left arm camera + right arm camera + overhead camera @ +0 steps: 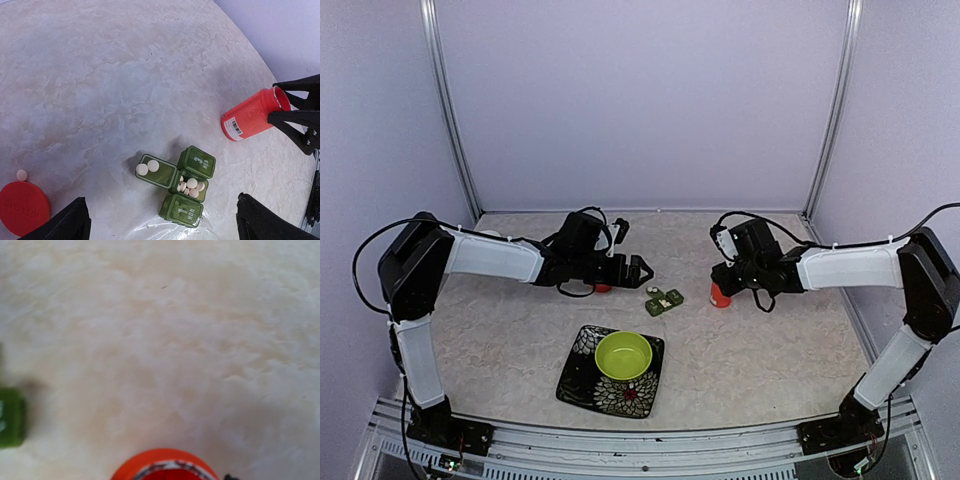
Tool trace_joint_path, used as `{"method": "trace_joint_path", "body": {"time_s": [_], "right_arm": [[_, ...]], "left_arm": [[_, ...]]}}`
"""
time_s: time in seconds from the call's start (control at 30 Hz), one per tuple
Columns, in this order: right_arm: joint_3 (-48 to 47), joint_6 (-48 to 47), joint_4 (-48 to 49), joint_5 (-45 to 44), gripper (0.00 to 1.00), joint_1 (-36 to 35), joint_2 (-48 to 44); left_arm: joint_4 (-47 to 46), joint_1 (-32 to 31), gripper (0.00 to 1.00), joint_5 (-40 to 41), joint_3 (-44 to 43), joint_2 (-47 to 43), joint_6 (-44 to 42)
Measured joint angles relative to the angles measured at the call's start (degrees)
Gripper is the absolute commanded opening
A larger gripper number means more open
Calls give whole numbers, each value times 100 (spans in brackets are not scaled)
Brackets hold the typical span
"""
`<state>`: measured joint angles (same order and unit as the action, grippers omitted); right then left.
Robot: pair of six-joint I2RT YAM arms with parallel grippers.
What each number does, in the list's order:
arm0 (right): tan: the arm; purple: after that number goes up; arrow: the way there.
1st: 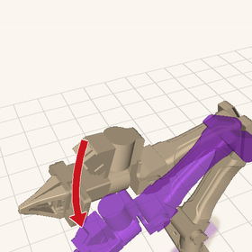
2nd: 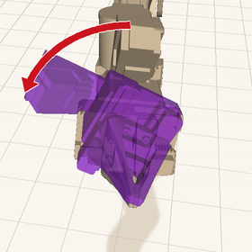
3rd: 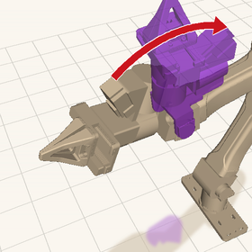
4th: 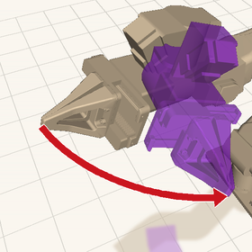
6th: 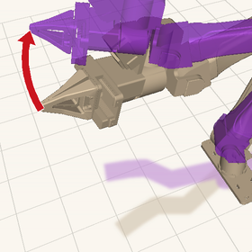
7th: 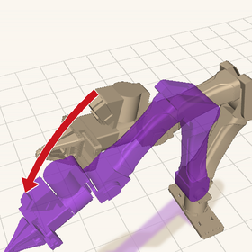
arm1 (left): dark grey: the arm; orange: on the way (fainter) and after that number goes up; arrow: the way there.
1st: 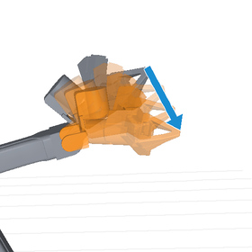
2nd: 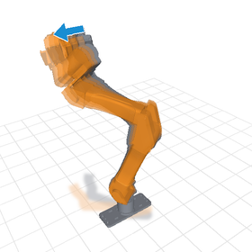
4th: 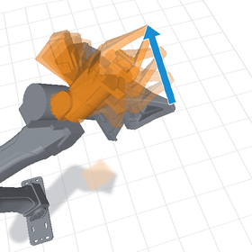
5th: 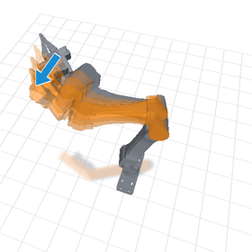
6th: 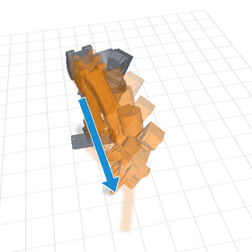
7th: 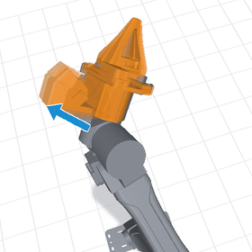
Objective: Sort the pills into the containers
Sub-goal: Place the pill bottle at the center of the board, then pick up the pill container from the center of the board.
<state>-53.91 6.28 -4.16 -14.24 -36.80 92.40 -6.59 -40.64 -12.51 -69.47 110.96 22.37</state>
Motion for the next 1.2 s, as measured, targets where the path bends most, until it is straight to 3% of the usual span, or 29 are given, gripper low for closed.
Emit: {"method": "trace_joint_path", "body": {"time_s": [0.27,0.33,0.73,0.93,1.2], "right_arm": [[-70,-136,103,37,74,131,114],[-87,-175,90,72,76,131,111],[-365,-302,-175,944,69,-205,-636],[-621,-264,-181,1200,66,-763,-155],[-1045,13,-219,1224,62,-772,901]], "left_arm": [[-236,2,99,-313,0,177,144],[-269,2,99,-382,0,251,181],[-629,50,99,-778,0,501,531],[-1051,138,99,-850,219,546,839],[-1338,267,99,-870,599,522,1084]]}}
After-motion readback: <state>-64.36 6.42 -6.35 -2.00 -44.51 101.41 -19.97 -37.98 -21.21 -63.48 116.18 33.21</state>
